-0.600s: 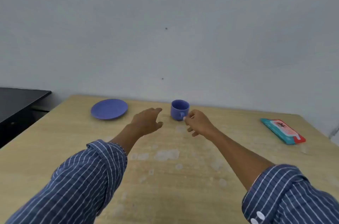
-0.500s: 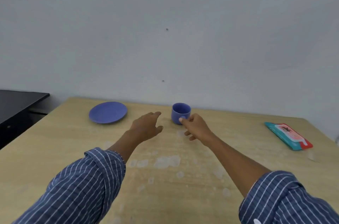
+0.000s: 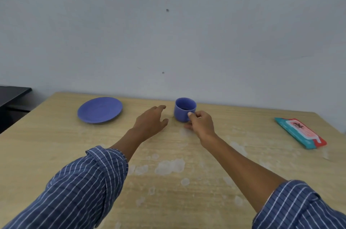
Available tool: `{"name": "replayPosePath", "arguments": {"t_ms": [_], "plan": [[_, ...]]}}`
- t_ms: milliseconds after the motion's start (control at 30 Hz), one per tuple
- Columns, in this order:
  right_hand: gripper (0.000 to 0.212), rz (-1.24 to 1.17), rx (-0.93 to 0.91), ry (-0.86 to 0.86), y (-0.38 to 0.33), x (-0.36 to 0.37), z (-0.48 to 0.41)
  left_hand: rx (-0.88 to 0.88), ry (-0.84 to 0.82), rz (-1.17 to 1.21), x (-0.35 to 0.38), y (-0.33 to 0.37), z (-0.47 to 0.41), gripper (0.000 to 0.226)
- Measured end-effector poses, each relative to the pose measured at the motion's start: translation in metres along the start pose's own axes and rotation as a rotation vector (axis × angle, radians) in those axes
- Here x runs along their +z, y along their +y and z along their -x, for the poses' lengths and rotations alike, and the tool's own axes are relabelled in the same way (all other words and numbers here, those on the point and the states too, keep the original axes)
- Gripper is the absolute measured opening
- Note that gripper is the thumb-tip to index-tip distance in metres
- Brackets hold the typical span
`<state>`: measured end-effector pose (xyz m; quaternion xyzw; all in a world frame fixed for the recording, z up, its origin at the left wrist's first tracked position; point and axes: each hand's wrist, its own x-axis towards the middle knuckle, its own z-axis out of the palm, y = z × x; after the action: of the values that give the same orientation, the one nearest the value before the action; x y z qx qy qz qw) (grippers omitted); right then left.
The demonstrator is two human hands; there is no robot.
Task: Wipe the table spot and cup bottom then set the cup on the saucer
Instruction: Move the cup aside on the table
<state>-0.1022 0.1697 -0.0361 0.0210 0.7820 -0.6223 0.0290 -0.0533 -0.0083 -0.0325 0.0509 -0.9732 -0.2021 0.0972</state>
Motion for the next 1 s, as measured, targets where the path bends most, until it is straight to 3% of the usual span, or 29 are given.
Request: {"name": "replayPosePath", "arguments": {"t_ms": [233,1000], "plan": [[0.019,-0.129,-0.054,-0.022,-0.007,-0.027,-0.009,0.003,0.012,0.014,0.004,0.009,-0.005,0.059],[0.017,-0.072,-0.031,0.074,0.014,-0.085,-0.037,0.036,-0.007,-0.020,0.016,0.024,-0.016,0.056]]}}
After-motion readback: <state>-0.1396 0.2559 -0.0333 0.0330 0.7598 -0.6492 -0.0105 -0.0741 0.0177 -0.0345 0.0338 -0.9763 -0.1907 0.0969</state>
